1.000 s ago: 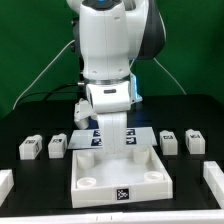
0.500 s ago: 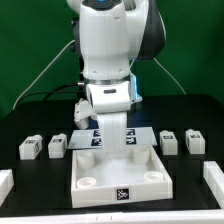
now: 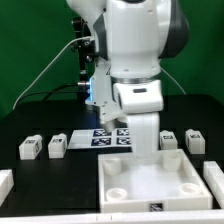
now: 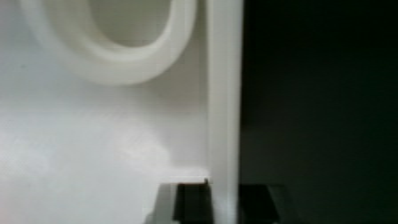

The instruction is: Assemble one leg

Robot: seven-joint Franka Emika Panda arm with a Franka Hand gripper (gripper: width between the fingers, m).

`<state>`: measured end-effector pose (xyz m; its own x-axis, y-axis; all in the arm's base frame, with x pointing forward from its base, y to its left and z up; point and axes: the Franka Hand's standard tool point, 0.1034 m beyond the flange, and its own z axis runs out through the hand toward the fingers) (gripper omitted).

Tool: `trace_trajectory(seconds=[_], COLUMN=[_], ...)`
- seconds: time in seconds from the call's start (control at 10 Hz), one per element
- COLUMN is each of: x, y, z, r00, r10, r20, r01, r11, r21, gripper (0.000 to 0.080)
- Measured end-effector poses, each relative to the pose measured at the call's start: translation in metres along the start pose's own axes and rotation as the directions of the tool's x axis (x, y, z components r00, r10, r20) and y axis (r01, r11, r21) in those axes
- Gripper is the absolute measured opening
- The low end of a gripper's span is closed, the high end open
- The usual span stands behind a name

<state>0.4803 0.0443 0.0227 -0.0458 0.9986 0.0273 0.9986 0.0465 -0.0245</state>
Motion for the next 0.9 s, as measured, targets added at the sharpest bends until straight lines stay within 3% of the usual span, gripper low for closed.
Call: trace_trajectory(seconds=[0.2, 0.5, 0.8, 0.9], x=[0.0100, 0.0124, 0.0133, 0.0130], y=[0.0154, 0.0162, 0.0155, 0.0155], z=[-0.0009, 0.0045, 0.0060, 0.0061], r00=[1.000, 0.999, 0.999, 0.999], r10=[0.018, 0.032, 0.047, 0.048], r20=[-0.005, -0.004, -0.004, -0.004], r01=[-0.018, -0.032, -0.047, -0.047], r11=[1.000, 0.999, 0.998, 0.998], r21=[0.001, 0.038, 0.040, 0.040], gripper=[0.0057, 0.0057, 0.0057, 0.0254])
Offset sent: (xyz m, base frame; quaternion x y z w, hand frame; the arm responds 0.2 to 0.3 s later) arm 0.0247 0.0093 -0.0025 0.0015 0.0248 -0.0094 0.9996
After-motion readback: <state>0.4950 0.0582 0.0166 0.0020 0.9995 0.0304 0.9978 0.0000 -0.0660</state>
